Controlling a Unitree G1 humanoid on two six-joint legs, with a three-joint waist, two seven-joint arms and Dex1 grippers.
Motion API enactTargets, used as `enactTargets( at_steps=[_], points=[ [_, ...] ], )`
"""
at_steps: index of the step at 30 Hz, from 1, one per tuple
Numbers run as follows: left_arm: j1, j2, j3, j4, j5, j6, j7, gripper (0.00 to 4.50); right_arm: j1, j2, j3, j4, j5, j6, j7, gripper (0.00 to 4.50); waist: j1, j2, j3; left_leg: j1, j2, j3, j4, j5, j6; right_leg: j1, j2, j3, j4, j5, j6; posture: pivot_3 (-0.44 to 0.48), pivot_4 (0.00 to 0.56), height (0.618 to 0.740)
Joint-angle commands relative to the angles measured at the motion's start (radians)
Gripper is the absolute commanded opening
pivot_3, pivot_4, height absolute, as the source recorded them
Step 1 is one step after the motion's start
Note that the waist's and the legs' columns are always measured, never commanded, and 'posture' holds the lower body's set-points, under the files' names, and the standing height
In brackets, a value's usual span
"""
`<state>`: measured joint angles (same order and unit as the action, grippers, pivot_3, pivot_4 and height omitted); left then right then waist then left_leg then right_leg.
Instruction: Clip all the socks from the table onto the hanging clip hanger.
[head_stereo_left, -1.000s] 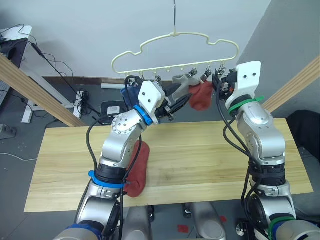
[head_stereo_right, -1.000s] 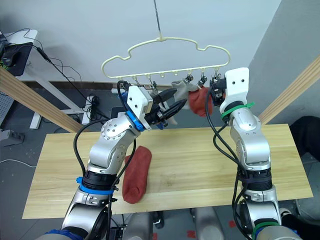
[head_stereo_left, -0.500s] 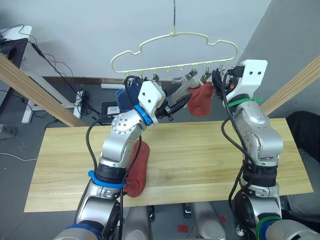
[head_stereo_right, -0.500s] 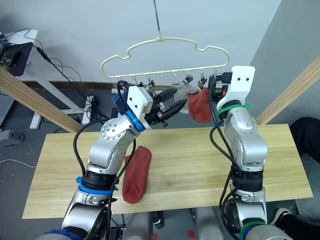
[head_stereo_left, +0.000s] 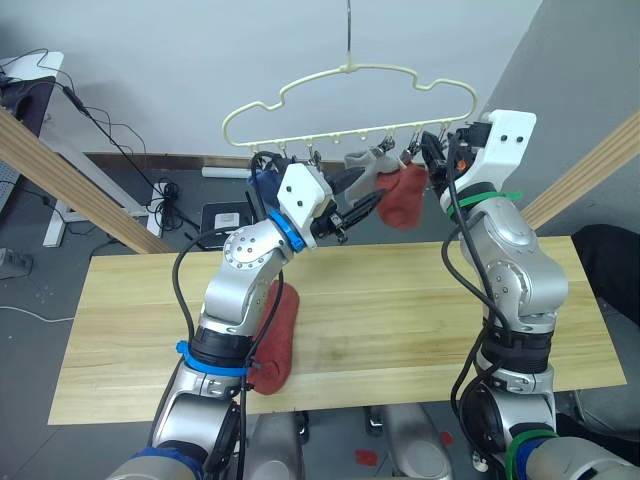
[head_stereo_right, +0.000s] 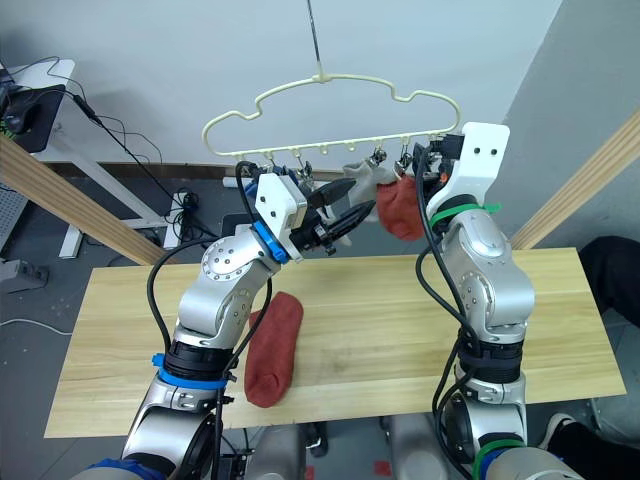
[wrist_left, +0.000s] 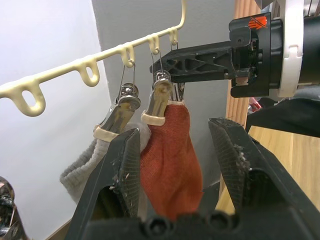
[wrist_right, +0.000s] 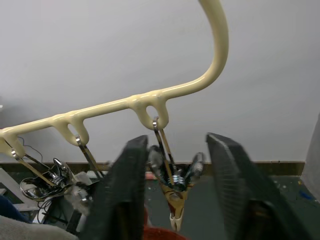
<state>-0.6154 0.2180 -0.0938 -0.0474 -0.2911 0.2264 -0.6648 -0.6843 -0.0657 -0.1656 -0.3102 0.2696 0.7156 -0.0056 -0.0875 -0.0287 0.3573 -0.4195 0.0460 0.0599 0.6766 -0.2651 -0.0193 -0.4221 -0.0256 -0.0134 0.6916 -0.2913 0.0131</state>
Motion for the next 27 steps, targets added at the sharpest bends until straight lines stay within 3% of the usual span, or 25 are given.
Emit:
enactTargets(
  at_steps=[1,4,8,12,19,23,27],
  points=[
    [0.003,0.003,-0.004,-0.037,0.002,-0.023,-0.003,2.43,-0.009,-0.001,-0.008,-0.044,0.023,-0.008,0.0,0.63,0.0,0.0,0.0,0.0,0.0,0.0,0.0,0.0,0.0,0.0,0.0,0.0,0.0,0.0,0.0,-0.178,0.336,0.74],
    [0.013,0.009,-0.003,-0.041,0.012,-0.026,0.003,2.43,-0.011,-0.006,-0.005,-0.044,0.027,-0.01,0.004,0.04,0.0,0.0,0.0,0.0,0.0,0.0,0.0,0.0,0.0,0.0,0.0,0.0,0.0,0.0,0.0,-0.178,0.336,0.74],
    [0.068,0.031,0.0,-0.073,0.052,-0.025,0.045,2.43,-0.014,-0.018,-0.001,-0.042,0.031,-0.014,0.009,0.04,0.0,0.0,0.0,0.0,0.0,0.0,0.0,0.0,0.0,0.0,0.0,0.0,0.0,0.0,0.0,-0.182,0.333,0.74],
    [0.219,0.075,0.018,-0.16,0.102,0.035,0.124,2.43,-0.016,-0.035,0.001,-0.037,0.033,-0.018,0.017,0.04,-0.003,0.0,0.0,0.0,0.0,0.0,0.0,0.0,0.0,0.0,0.0,0.0,0.0,0.0,0.0,-0.181,0.338,0.74],
    [0.573,0.107,0.082,-0.346,0.111,0.174,0.247,4.42,-0.016,-0.064,0.006,-0.035,0.04,-0.017,0.041,0.0,-0.002,0.0,0.0,0.0,0.001,-0.001,-0.001,0.0,0.001,0.0,0.0,0.0,0.0,0.0,0.0,-0.17,0.346,0.74],
    [0.731,0.048,0.094,-0.407,0.139,0.244,0.366,4.49,-0.019,-0.071,0.011,-0.027,0.043,-0.016,0.053,0.0,0.001,0.0,0.0,0.0,0.0,-0.001,-0.001,-0.002,0.003,0.0,-0.001,0.0,0.0,0.0,0.0,-0.162,0.349,0.74],
    [0.758,0.01,0.089,-0.345,0.181,0.237,0.437,4.49,-0.023,-0.075,0.015,-0.022,0.045,-0.013,0.063,0.0,0.002,0.0,0.0,0.0,0.0,-0.001,-0.001,-0.003,0.005,0.0,-0.001,0.0,0.001,0.0,0.0,-0.162,0.35,0.74]
  ],
)
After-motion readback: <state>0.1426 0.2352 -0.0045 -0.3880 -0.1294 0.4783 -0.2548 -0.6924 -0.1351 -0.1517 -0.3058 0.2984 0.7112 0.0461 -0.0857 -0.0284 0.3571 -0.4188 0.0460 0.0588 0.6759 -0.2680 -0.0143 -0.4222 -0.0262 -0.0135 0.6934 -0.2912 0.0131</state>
